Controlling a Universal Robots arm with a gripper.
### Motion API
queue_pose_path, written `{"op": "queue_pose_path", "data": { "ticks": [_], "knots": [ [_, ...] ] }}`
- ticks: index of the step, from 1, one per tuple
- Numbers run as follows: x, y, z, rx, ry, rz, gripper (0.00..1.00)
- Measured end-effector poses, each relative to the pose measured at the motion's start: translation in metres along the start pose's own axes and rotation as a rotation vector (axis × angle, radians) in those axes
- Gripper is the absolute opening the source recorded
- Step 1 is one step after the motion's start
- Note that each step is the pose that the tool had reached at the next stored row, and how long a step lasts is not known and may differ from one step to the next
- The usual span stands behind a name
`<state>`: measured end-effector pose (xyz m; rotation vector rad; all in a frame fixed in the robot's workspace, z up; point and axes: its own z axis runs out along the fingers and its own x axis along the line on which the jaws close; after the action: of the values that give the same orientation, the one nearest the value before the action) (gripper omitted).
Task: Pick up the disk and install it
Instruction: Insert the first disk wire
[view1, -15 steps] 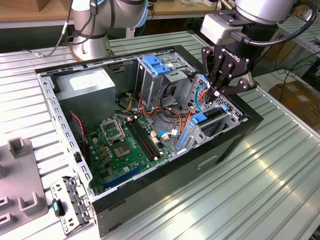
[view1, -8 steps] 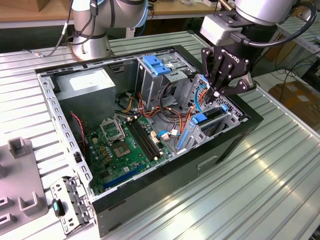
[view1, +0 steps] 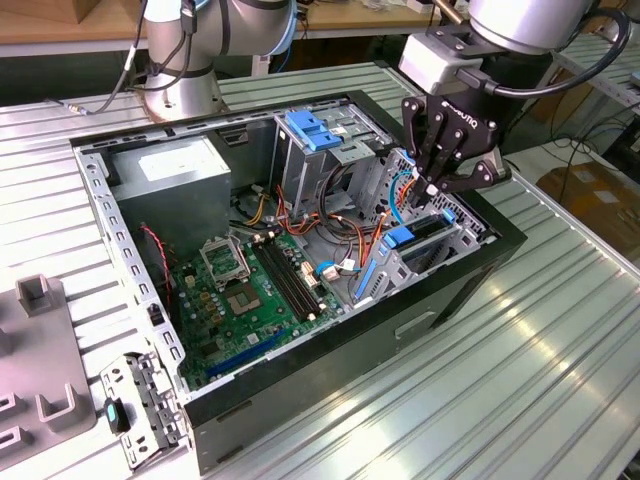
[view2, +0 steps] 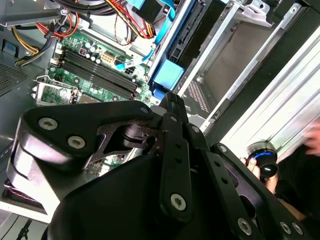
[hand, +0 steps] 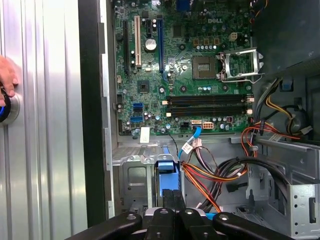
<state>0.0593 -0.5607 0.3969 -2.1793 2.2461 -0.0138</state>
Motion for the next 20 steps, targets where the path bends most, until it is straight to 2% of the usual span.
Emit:
{"op": "queue_pose_path", "data": {
  "ticks": [8,13,15,18,20],
  "knots": [
    [0.0000,-0.0002,0.0009,0.0000,0.0000,0.000,0.11],
    [-0.0001,-0.0034,0.0009,0.0000,0.0000,-0.003,0.11],
    [-0.0002,-0.0041,0.0010,0.0000,-0.0001,-0.012,0.11],
    [-0.0002,-0.0047,0.0010,-0.0001,-0.0007,-0.048,0.11],
    [-0.0002,-0.0054,0.0010,-0.0001,-0.0007,-0.053,0.11]
  ]
}}
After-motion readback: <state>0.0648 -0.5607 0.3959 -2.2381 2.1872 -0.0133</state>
